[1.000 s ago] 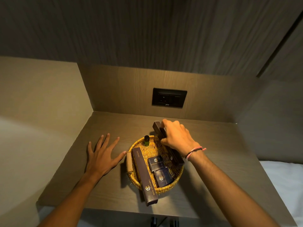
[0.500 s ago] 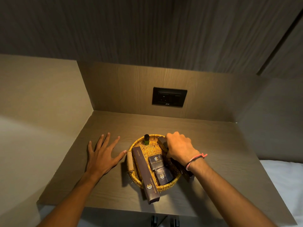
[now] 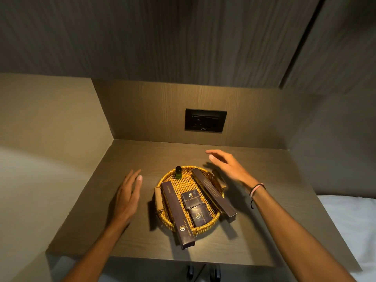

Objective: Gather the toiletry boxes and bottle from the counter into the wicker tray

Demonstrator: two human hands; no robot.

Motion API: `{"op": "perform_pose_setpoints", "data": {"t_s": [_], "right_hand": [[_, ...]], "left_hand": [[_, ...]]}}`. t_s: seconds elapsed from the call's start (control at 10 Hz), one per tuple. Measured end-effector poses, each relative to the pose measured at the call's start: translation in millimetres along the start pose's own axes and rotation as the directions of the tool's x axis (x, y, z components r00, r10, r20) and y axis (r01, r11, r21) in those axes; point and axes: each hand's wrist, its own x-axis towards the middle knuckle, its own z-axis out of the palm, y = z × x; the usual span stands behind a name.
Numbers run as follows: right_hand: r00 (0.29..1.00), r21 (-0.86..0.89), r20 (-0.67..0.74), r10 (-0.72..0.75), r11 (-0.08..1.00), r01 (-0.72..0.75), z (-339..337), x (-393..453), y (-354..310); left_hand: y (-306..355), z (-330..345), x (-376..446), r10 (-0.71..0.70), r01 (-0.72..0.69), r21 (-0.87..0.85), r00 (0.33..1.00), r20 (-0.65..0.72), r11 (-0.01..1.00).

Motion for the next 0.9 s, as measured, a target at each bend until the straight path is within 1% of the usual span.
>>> {"op": "perform_pose_setpoints", "data": {"t_s": [0.1,0.2,0.3,0.5,0.6,0.7,0.8,0.9], "right_hand": [[0.999,0.135,0.026,0.043,0.99,-0.046,10,3,21],[0.994,0.298,0.056,0.098,0.948,-0.11,26,1,38],[0.988,0.368,0.063,0.139,0.917,-0.152,32,-3,42],[0.989,0.374,-0.032,0.145,0.919,-0.123,37,-11,43],[0.974,0.412,-0.129,0.185,0.904,-0.117,42,-23,48],[0.959,0.464,-0.17,0.228,0.877,-0.126,46,-33,52],[0.952,0.528,-0.16,0.26,0.837,-0.14,47,-43,51],[0.949,0.509,-0.177,0.262,0.849,-0.139,44,-46,45]], "left_hand": [[19,13,-18,-0.114,0.12,-0.284,0.993,0.04,0.951],[47,33,-33,-0.169,0.246,-0.554,0.968,0.188,0.795],[58,40,-35,-0.185,0.297,-0.594,0.952,0.243,0.748],[59,47,-24,-0.172,0.285,-0.551,0.953,0.249,0.784],[61,49,-14,-0.13,0.269,-0.542,0.951,0.28,0.796],[62,51,-9,-0.108,0.269,-0.538,0.944,0.311,0.799],[61,53,-3,-0.079,0.269,-0.533,0.933,0.351,0.802],[60,51,0,-0.078,0.275,-0.518,0.926,0.37,0.81]]}}
